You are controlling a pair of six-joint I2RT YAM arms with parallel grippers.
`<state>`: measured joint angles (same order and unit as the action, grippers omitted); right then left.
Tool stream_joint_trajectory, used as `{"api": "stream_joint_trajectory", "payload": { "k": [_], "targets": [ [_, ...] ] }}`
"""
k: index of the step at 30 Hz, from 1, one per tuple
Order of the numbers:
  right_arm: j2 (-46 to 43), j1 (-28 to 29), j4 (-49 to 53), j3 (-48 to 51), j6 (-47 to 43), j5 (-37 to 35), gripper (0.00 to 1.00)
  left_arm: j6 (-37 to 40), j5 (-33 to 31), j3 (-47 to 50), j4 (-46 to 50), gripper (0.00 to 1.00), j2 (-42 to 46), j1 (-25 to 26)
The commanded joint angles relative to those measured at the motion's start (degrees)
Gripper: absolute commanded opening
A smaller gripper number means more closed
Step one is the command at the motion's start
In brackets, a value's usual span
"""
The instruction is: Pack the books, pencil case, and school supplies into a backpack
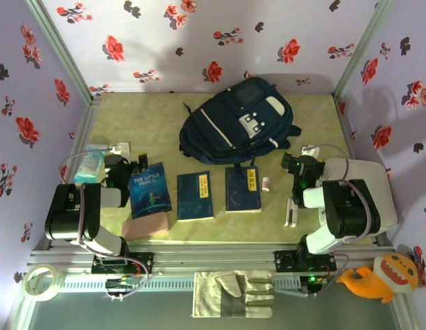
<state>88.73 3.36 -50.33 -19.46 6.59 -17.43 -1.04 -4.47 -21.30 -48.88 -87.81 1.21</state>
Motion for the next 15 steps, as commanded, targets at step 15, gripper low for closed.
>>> {"api": "stream_joint_trajectory", "payload": {
  "k": [15],
  "targets": [
    [0.51,-1.07,-2.59,-1.4,0.53,-3.79,0.99,1.04,-1.04,-1.55,-1.46,1.0,-0.72,-0.84]
  ]
}}
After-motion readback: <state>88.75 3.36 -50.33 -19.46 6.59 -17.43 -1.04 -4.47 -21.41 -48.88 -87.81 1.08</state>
